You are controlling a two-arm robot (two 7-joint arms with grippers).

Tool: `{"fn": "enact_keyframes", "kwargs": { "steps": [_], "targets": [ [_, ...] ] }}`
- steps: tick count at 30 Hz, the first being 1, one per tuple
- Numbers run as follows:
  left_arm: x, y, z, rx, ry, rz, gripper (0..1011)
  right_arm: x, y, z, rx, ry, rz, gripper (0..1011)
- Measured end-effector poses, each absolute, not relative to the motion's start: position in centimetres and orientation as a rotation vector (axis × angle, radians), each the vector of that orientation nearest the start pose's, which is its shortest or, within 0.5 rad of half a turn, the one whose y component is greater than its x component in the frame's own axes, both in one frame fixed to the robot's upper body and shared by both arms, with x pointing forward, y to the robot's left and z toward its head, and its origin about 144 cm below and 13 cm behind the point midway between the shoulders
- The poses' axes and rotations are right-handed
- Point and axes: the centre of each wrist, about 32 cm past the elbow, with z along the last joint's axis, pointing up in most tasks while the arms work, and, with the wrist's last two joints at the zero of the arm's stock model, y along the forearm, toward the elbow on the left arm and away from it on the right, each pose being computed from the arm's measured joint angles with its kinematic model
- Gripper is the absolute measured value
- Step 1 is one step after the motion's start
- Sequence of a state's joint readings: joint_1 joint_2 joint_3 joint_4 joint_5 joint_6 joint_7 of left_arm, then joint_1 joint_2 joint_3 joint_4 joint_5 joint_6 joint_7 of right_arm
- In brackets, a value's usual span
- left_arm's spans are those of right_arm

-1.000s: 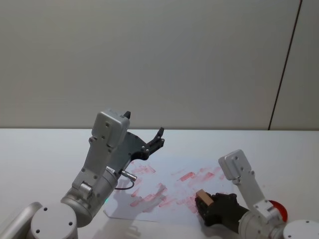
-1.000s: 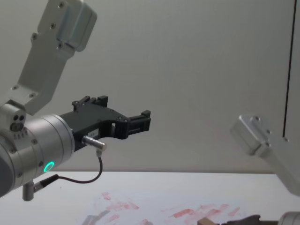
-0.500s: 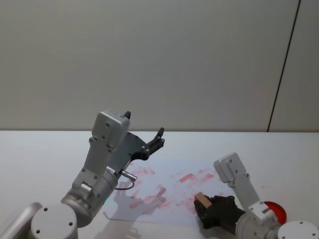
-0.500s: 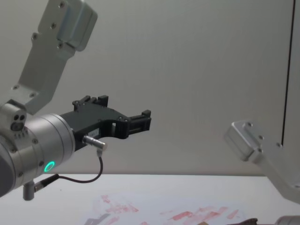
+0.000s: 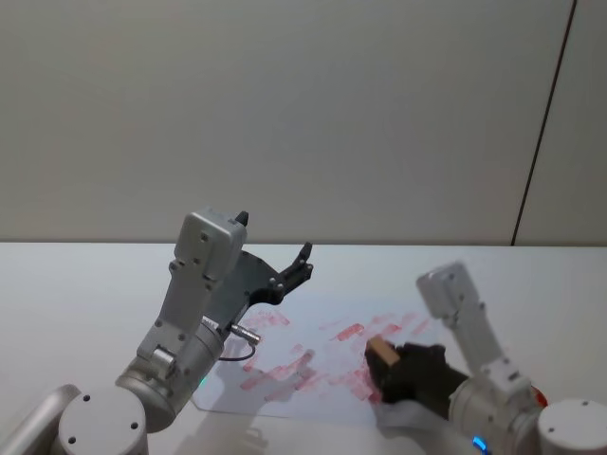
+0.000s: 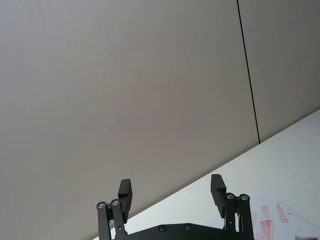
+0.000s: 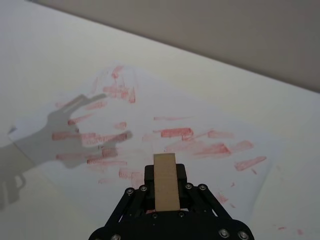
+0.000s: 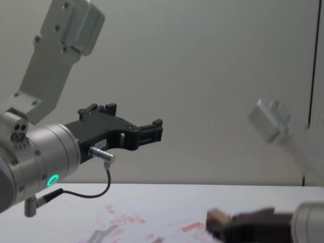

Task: Use the one hand to pick up the stamp and affix it onto the A4 paper.

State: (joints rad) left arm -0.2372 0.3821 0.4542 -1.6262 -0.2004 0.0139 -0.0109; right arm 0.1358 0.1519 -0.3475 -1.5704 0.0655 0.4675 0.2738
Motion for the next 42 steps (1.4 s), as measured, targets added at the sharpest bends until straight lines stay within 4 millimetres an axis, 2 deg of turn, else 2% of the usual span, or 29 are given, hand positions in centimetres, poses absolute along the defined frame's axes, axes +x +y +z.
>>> {"fn": "enact_keyframes", "kwargs": {
  "steps": [10, 17, 27, 42],
  "targets": [
    [49.2, 19.8, 120.4, 0.061, -0.268, 1.124, 1003, 47.1, -18.5, 120.1, -0.269, 0.174, -1.053, 220],
    [49.2, 19.8, 120.4, 0.061, -0.268, 1.124, 1002, 45.8, -20.6, 121.1, -0.261, 0.185, -1.108, 220],
    [49.2, 19.8, 120.4, 0.061, -0.268, 1.124, 1003, 43.6, -23.4, 121.0, -0.316, 0.201, -1.173, 220],
    [49.2, 19.8, 120.4, 0.061, -0.268, 1.124, 1003, 42.2, -25.3, 120.2, -0.39, 0.212, -1.22, 220]
  ]
}}
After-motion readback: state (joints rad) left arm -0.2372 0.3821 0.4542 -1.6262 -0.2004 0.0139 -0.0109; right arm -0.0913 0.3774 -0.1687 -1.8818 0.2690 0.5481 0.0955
